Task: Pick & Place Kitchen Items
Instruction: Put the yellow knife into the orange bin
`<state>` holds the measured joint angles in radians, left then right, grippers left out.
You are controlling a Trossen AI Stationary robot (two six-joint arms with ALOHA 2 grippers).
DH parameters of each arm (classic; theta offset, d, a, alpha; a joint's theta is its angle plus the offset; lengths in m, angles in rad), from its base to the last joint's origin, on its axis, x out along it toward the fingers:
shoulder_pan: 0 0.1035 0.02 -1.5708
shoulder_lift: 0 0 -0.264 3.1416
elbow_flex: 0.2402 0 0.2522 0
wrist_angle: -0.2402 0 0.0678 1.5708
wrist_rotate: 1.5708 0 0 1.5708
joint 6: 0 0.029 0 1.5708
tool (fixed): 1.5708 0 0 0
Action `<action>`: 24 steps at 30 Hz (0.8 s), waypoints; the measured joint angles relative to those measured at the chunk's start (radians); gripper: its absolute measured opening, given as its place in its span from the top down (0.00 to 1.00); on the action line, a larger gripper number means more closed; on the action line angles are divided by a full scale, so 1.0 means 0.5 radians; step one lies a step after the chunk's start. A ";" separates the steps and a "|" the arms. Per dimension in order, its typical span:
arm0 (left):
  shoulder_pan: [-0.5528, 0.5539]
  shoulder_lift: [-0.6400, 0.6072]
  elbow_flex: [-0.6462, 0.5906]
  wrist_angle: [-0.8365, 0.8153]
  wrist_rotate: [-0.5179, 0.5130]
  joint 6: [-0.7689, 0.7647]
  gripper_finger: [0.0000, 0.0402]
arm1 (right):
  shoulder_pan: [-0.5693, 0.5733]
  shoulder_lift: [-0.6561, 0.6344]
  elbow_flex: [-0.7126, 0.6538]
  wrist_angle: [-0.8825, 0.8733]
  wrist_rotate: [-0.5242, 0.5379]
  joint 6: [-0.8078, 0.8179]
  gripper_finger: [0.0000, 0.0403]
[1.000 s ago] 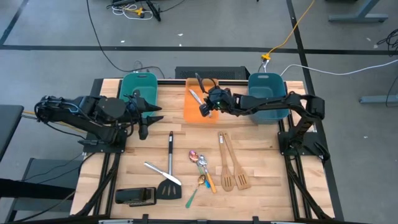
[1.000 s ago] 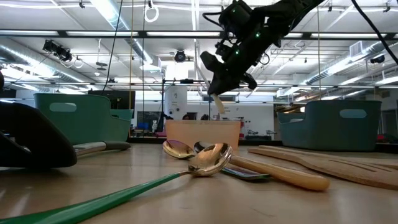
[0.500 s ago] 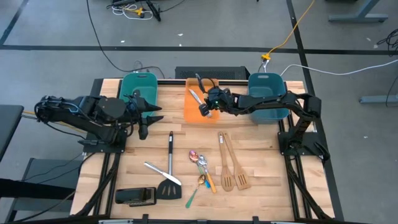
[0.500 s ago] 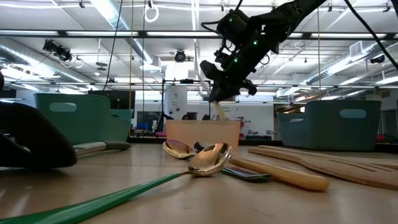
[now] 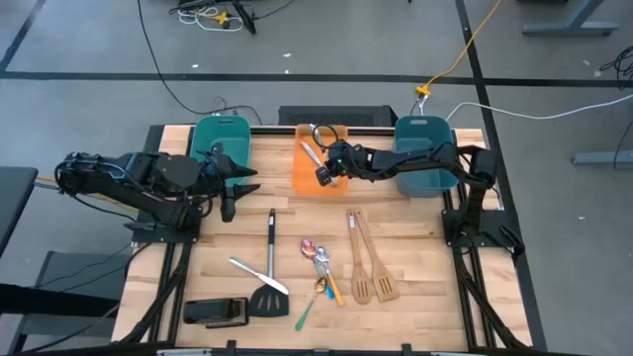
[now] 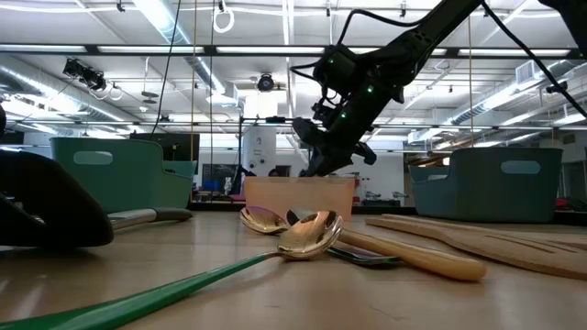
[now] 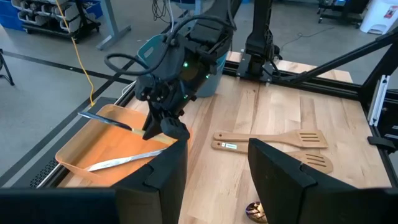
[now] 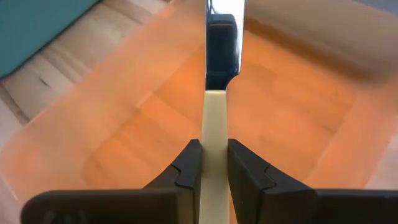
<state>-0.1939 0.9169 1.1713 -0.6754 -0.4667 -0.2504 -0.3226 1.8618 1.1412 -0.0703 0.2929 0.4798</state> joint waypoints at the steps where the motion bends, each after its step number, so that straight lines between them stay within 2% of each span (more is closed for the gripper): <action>1: 0.000 -0.001 0.000 0.000 0.000 0.000 0.56 | -0.004 -0.001 0.000 0.004 0.004 0.003 0.85; 22: 0.000 0.000 0.000 -0.001 0.000 0.001 0.56 | -0.042 -0.002 0.000 0.006 -0.048 0.003 0.85; 24: 0.000 0.000 0.000 -0.001 0.000 0.001 0.56 | -0.042 -0.002 0.000 -0.001 -0.048 0.002 0.82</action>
<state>-0.1940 0.9167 1.1713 -0.6758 -0.4669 -0.2501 -0.3435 1.8606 1.1412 -0.0708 0.2691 0.4808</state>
